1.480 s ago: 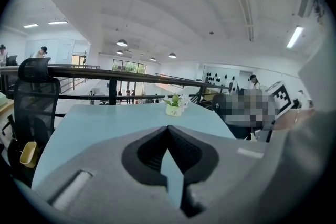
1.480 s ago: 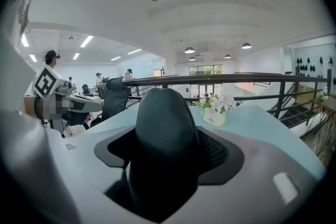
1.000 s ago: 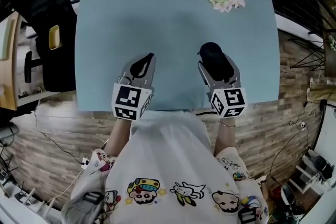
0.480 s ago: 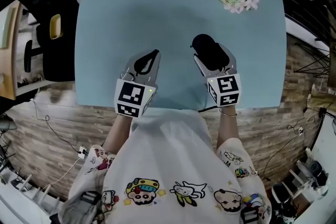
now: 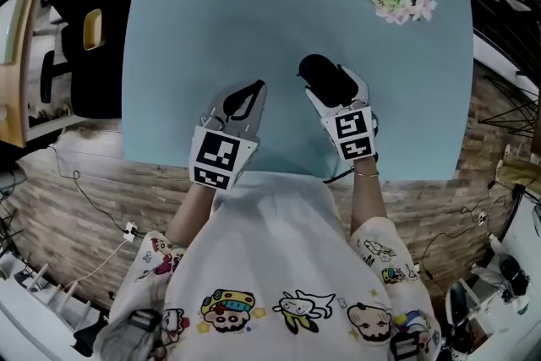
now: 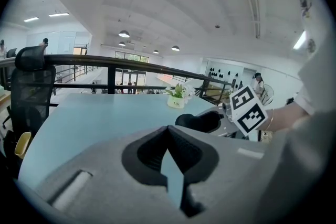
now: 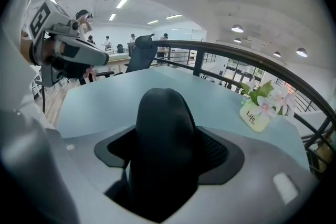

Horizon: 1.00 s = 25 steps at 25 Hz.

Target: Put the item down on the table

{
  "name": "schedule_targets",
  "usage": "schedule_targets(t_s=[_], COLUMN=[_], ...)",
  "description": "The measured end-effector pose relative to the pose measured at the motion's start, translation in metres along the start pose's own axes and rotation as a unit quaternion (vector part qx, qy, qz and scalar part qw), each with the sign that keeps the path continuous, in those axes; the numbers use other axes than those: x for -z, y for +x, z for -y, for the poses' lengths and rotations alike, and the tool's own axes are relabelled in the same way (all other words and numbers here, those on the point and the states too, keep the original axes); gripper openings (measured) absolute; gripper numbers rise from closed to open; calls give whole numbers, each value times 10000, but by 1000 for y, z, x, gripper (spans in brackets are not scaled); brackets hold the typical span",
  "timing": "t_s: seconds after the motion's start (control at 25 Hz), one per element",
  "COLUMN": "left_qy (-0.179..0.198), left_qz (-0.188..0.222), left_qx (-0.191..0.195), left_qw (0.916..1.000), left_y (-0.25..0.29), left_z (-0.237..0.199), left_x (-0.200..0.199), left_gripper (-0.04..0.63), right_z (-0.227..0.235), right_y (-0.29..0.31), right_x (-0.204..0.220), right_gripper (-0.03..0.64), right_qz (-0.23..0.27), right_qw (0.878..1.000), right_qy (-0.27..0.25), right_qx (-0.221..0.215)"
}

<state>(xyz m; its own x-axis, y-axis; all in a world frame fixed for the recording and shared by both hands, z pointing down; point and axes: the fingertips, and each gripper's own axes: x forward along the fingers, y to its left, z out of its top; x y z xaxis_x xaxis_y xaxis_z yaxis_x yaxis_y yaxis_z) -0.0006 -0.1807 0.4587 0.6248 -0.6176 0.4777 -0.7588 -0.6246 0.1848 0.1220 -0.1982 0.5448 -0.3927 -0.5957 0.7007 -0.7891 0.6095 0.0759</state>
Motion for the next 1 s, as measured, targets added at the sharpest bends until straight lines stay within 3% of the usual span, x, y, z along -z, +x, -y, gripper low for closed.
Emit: schedule_targets(t_s=[0.4, 1.0], left_qy=[-111, -222], left_qz=[-57, -143], left_qx=[-49, -111], left_qw=[9999, 9996], left_y=[11, 18], left_z=[-6, -16], left_x=[8, 17], left_gripper=[-2, -2], right_z=[-11, -13], right_y=[35, 59], right_x=[17, 35], right_gripper=[360, 362], right_qz=[-363, -652], right_qw=[9983, 9958], right_qy=[-289, -199], right_qx=[-365, -613])
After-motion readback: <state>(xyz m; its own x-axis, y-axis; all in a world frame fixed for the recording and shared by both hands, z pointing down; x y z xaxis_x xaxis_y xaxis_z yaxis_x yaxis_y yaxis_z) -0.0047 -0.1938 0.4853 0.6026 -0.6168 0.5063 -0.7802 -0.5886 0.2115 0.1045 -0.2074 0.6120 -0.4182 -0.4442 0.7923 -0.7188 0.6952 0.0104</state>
